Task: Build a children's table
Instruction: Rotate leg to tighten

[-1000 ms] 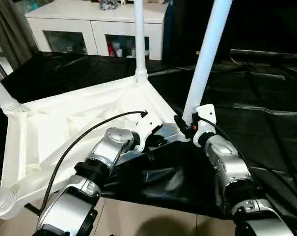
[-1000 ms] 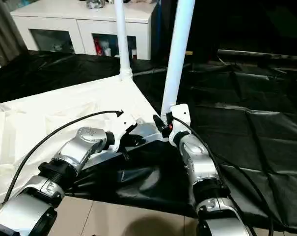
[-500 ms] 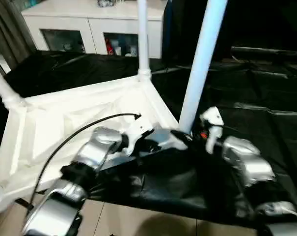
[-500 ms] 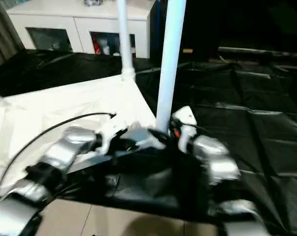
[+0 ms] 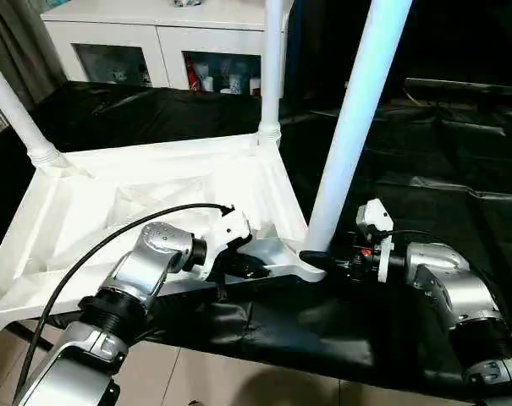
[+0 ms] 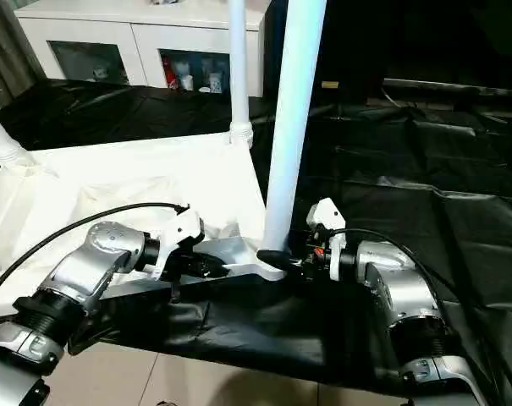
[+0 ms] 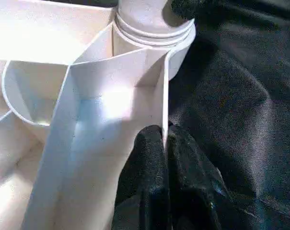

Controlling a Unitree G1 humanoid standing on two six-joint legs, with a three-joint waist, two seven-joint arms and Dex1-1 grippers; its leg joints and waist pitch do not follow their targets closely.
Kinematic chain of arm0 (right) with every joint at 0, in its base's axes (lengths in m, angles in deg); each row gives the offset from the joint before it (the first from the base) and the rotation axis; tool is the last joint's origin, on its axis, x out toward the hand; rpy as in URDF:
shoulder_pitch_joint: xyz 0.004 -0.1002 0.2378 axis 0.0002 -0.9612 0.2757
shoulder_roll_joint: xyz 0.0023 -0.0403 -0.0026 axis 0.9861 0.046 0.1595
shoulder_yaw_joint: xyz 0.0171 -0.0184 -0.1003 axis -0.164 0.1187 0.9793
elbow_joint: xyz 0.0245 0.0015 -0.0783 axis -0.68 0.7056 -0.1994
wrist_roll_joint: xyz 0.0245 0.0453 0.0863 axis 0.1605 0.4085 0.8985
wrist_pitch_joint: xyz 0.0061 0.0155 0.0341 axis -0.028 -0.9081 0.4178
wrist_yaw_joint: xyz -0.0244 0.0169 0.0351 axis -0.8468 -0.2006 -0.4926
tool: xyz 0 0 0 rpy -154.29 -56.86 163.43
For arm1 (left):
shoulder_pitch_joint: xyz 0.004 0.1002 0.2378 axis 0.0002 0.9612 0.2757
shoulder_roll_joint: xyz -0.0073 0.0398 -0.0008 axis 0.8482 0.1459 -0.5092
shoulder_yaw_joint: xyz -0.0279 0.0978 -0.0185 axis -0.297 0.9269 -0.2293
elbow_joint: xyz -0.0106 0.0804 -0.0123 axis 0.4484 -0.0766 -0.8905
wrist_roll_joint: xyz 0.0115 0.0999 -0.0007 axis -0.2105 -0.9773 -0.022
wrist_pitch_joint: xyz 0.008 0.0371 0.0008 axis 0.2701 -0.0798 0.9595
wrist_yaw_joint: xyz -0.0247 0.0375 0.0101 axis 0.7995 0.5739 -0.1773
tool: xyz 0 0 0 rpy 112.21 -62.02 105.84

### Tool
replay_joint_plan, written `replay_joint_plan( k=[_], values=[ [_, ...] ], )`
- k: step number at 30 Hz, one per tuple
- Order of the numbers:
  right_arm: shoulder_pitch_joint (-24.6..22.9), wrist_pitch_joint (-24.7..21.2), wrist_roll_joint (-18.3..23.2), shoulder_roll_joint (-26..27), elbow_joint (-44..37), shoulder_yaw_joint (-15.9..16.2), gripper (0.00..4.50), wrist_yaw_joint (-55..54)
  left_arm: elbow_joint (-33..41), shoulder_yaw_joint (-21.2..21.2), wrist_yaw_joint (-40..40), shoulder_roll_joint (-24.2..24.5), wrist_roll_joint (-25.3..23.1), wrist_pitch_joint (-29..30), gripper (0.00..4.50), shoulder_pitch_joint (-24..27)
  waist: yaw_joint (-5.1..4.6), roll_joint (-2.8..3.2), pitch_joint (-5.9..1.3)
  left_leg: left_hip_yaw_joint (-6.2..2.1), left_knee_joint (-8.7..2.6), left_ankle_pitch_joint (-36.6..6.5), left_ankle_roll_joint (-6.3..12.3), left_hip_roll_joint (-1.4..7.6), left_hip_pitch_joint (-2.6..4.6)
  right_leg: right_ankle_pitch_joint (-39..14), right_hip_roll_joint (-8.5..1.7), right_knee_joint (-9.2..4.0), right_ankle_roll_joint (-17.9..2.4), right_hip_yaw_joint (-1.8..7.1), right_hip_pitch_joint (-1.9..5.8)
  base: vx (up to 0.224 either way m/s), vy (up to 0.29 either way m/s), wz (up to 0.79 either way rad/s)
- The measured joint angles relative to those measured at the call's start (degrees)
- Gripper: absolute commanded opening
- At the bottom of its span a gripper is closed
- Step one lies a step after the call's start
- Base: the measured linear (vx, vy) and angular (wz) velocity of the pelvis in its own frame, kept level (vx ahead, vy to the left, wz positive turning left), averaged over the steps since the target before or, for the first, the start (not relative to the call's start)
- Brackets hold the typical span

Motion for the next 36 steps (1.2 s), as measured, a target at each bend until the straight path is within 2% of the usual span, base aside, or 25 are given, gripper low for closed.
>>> replay_joint_plan(
  k=[7,11,14,17,20,21,22,27,31,36],
  values=[
    [-0.4,0.0,-1.1,1.1,-0.6,-0.5,2.14,-4.8,-1.1,-0.4,3.6,-1.4,-0.8,0.2,0.0,-0.5,0.01,-0.1,-0.01,0.0,0.06,0.0,-0.01,0.0,0.27,0.0,0.0,0.05,0.0,0.02,0.24,0.0,0.0,0.0],
    [0.7,2.7,-4.5,6.6,3.0,-2.4,2.05,-20.8,-7.1,-1.9,12.6,-5.6,-2.3,0.1,0.0,-3.6,-0.76,-0.49,-0.11,-0.02,0.05,0.0,-0.04,-0.04,0.57,-0.1,-0.01,-0.05,0.1,0.03,0.49,0.0,0.0,0.0],
    [1.9,2.8,-5.9,9.0,4.9,-3.1,2.02,-28.4,-9.8,-2.3,17.4,-7.9,-3.2,0.2,0.0,-5.2,-1.16,-0.6,-0.15,-0.05,0.05,0.0,-0.04,-0.11,0.62,-0.1,-0.04,-0.21,0.1,0.06,0.58,0.0,0.0,0.0],
    [4.1,2.8,-7.8,12.9,7.8,-4.3,2.0,-39.3,-14.2,-3.1,23.4,-11.0,-3.5,0.2,0.0,-7.7,-1.46,-0.57,-0.21,-0.07,0.07,0.0,-0.03,-0.31,0.63,-0.1,-0.15,-0.26,0.1,0.16,0.57,0.0,0.0,0.0],
    [5.3,2.9,-8.6,14.4,9.2,-4.8,2.0,-43.1,-14.9,-3.6,25.7,-12.1,-3.8,0.2,0.0,-7.9,-1.56,-0.48,-0.3,-0.09,0.05,0.0,-0.02,-0.47,0.68,-0.1,-0.31,-0.28,0.1,0.17,0.58,0.0,0.0,0.0],
    [5.6,3.0,-8.7,14.6,9.5,-4.8,2.0,-43.5,-15.1,-3.8,25.9,-12.2,-3.8,0.1,0.0,-8.0,-1.58,-0.47,-0.32,-0.1,0.0,0.0,-0.01,-0.55,0.7,-0.1,-0.38,-0.27,0.1,0.16,0.58,0.0,0.0,0.0],
    [5.7,3.3,-8.7,15.0,9.9,-5.1,2.55,-43.8,-15.5,-3.9,25.9,-12.3,-3.8,0.1,0.0,-8.2,-1.6,-0.45,-0.33,-0.11,-0.03,0.0,-0.01,-0.59,0.71,-0.1,-0.42,-0.26,0.2,0.16,0.58,0.0,0.0,0.0],
    [6.2,3.8,-8.3,15.1,10.2,-5.5,3.13,-42.1,-15.9,-4.0,25.4,-12.0,-3.8,-0.4,0.0,-8.5,-1.65,-0.44,-0.34,-0.11,-0.11,0.0,0.0,-0.64,0.69,-0.1,-0.46,-0.23,0.1,0.15,0.57,0.0,0.0,0.0],
    [5.9,4.1,-7.4,11.5,9.8,-4.6,3.13,-32.7,-15.1,-3.8,21.0,-10.4,-3.5,-0.9,0.0,-8.3,-1.54,-0.48,-0.31,-0.14,-0.21,0.0,0.0,-0.64,0.61,0.0,-0.46,-0.12,0.1,0.09,0.46,0.0,0.0,0.0],
    [3.1,4.0,-5.5,5.0,7.3,-1.7,3.13,-17.9,-8.3,-2.0,10.0,-5.1,-1.9,-1.3,0.0,-4.6,-0.99,-0.45,-0.31,-0.14,-0.45,0.0,0.01,-0.58,0.34,0.0,-0.46,-0.08,0.1,-0.02,0.16,0.01,-0.001,0.0]
  ],
)
